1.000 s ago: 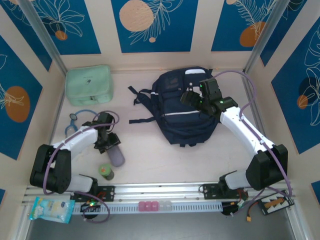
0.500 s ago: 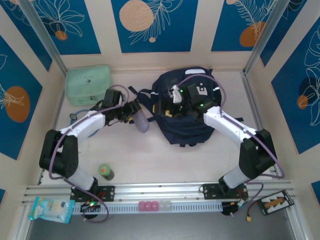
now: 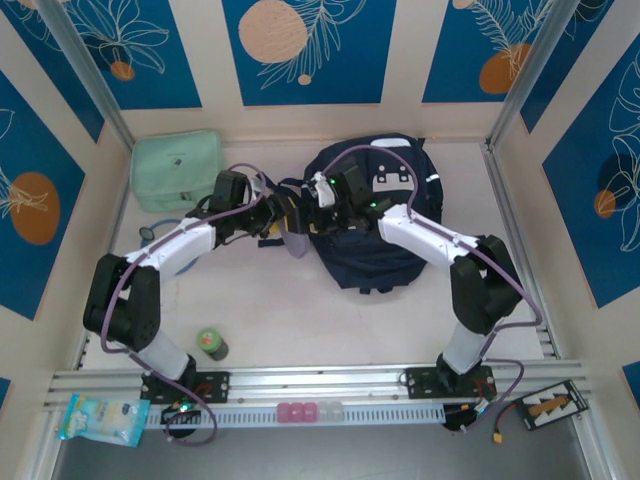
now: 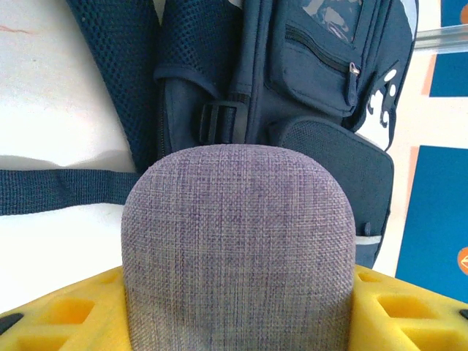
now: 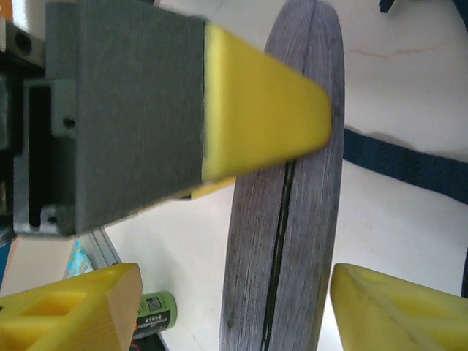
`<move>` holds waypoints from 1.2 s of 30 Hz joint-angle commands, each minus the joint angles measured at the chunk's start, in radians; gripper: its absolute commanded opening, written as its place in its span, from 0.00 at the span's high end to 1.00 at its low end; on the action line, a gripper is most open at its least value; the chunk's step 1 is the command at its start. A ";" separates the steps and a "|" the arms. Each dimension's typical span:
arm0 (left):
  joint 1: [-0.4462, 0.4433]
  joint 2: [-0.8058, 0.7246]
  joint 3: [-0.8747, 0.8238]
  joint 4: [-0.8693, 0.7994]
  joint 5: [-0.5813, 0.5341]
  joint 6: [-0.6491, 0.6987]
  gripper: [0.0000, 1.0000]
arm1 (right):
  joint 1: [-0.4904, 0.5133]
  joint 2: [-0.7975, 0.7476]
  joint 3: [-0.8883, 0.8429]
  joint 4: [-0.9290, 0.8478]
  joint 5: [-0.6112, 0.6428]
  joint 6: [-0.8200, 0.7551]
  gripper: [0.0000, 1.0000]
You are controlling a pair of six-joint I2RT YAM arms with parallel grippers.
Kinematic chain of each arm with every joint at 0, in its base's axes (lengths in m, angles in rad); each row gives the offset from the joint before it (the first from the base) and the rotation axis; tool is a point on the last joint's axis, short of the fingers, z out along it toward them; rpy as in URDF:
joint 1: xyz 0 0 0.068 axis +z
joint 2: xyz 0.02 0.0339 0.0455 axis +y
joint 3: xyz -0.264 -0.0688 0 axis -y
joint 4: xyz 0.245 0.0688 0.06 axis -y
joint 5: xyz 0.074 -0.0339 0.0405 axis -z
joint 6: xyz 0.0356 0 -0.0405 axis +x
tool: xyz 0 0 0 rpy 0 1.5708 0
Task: Pack books, pencil case, and school supplies into a backpack
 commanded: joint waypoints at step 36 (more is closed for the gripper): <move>-0.201 0.010 0.362 -0.391 -0.291 0.860 0.00 | -0.372 -0.454 -0.241 -0.104 0.280 0.076 0.62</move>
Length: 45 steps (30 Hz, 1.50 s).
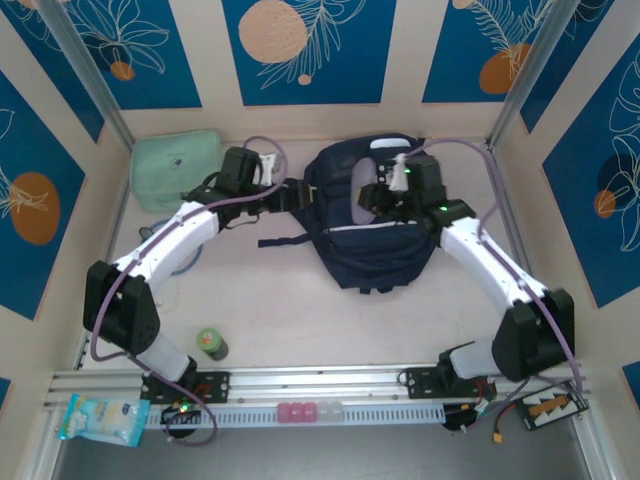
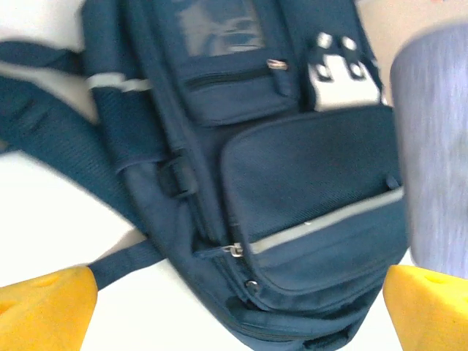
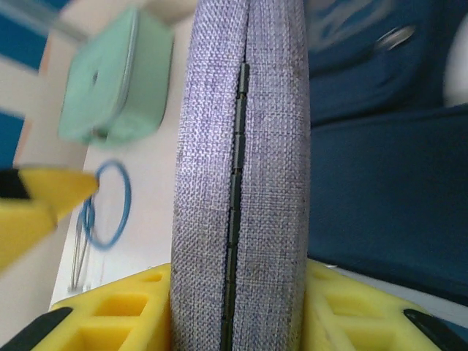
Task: Pack books, pencil case, and school supplies into a backpack
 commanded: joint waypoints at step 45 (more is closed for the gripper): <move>-0.308 0.523 0.584 -0.366 0.034 0.910 0.91 | -0.369 -0.280 -0.169 -0.160 0.025 0.166 0.63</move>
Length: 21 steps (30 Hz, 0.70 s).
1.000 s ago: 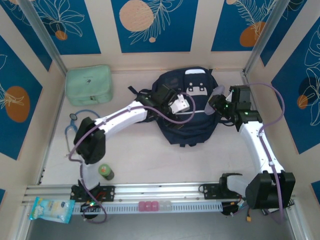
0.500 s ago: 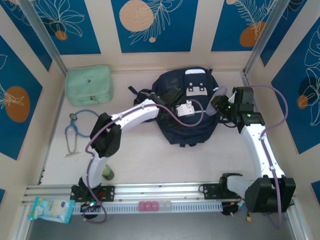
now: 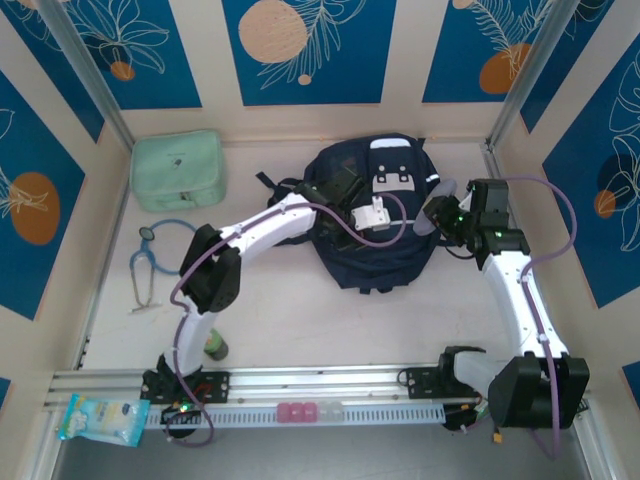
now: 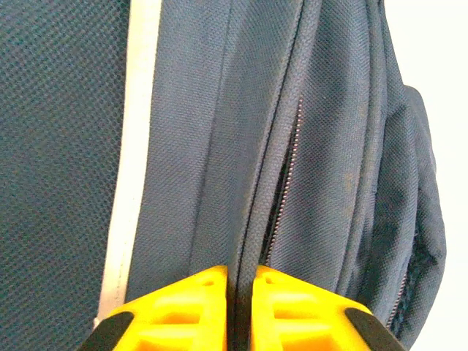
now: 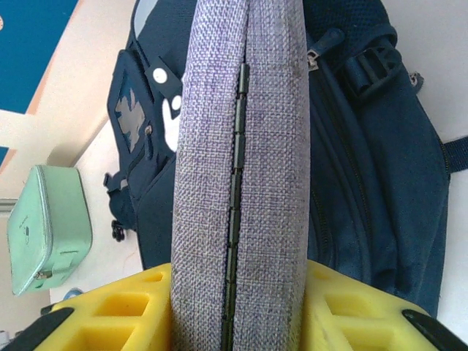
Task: Pack books, pencil case, and school supplies into a backpack
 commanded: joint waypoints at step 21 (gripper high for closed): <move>0.042 -0.286 -0.145 0.421 -0.043 -0.435 1.00 | 0.038 -0.143 -0.098 0.014 0.002 0.148 0.63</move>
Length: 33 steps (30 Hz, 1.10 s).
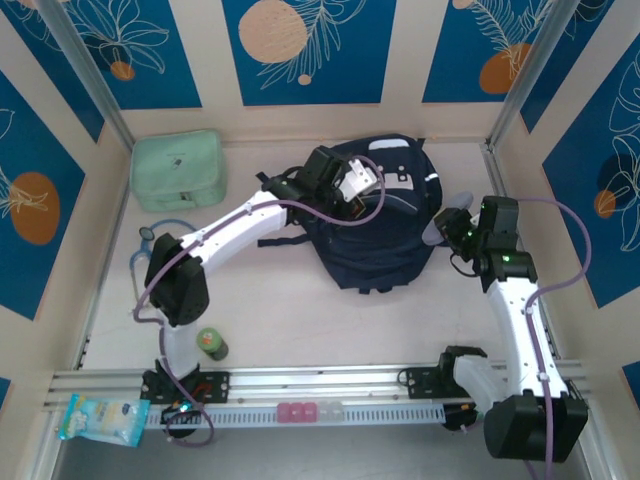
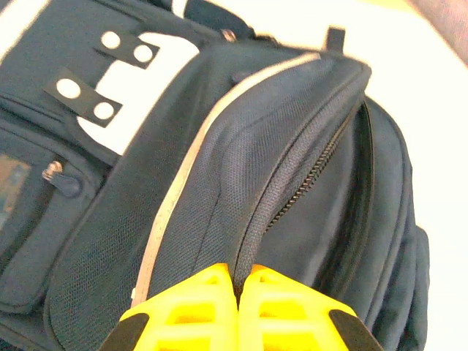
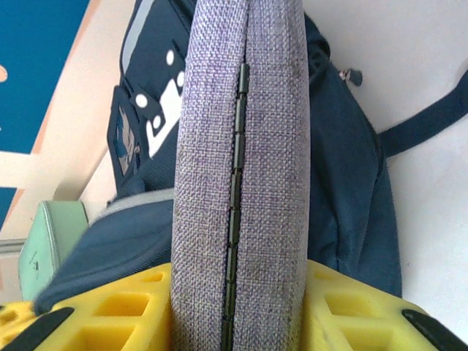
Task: Pack books, pencil case, and school supplies into a backpack
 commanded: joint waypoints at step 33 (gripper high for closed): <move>-0.020 0.107 0.303 -0.017 0.018 -0.272 1.00 | 0.246 0.309 -0.023 0.451 -0.044 0.501 0.63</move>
